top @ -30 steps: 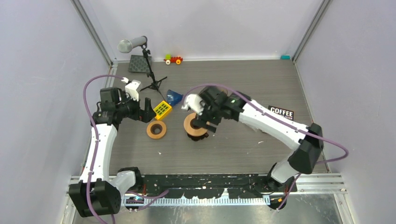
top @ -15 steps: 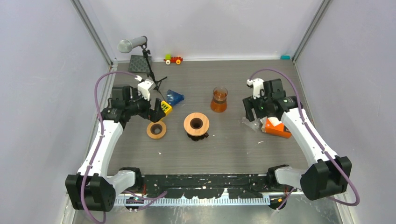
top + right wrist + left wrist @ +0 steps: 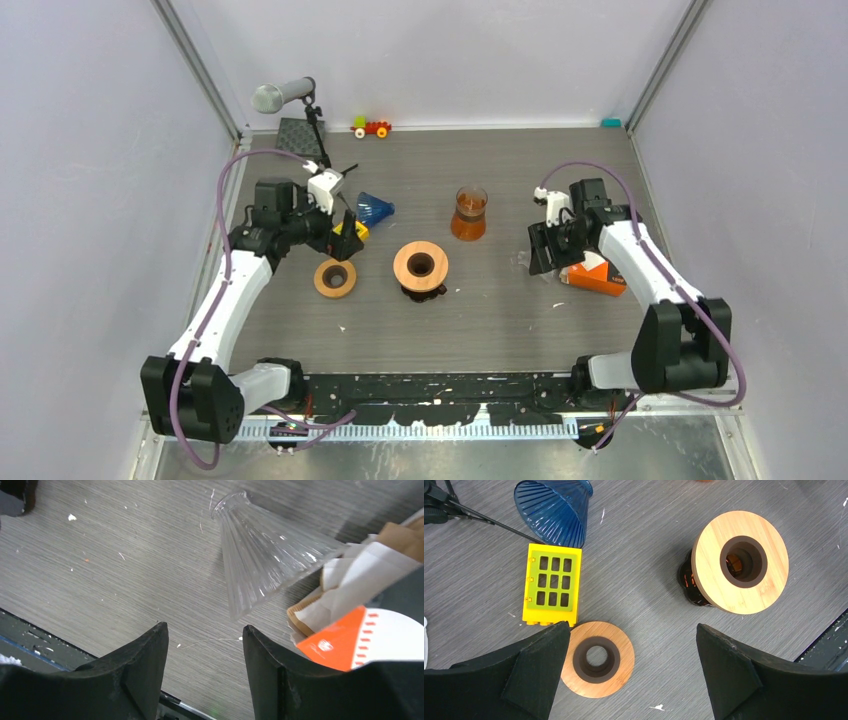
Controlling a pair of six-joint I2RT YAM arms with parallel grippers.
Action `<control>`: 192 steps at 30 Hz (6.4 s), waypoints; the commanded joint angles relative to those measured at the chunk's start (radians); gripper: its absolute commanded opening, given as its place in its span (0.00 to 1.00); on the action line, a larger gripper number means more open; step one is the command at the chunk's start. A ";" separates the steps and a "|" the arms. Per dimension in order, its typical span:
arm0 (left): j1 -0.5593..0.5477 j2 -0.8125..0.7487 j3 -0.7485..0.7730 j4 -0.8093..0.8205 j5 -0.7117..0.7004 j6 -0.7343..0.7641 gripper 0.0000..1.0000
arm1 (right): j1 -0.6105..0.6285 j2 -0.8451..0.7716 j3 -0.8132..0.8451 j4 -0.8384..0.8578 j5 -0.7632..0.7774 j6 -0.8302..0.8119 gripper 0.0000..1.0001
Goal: Place the coffee filter in the dripper
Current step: Pick up the coffee dripper from the center of the board, then place the coffee dripper in the dripper holder.
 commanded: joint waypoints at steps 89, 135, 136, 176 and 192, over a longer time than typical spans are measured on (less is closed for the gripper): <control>-0.074 0.155 0.165 0.056 -0.007 -0.095 1.00 | 1.029 0.199 0.540 -0.186 0.666 -0.710 0.01; -0.121 0.168 0.193 0.084 0.005 -0.154 1.00 | 1.134 0.409 0.513 -0.083 0.849 -0.718 0.00; -0.126 0.175 0.201 0.079 0.003 -0.154 1.00 | 1.135 0.412 0.510 -0.082 0.855 -0.716 0.00; -0.278 0.343 0.494 -0.113 -0.087 -0.123 0.94 | 1.031 0.124 0.521 -0.030 0.565 -0.418 0.59; -0.277 0.295 0.289 -0.021 0.033 -0.309 0.78 | 0.599 0.091 0.383 0.190 0.186 0.266 0.58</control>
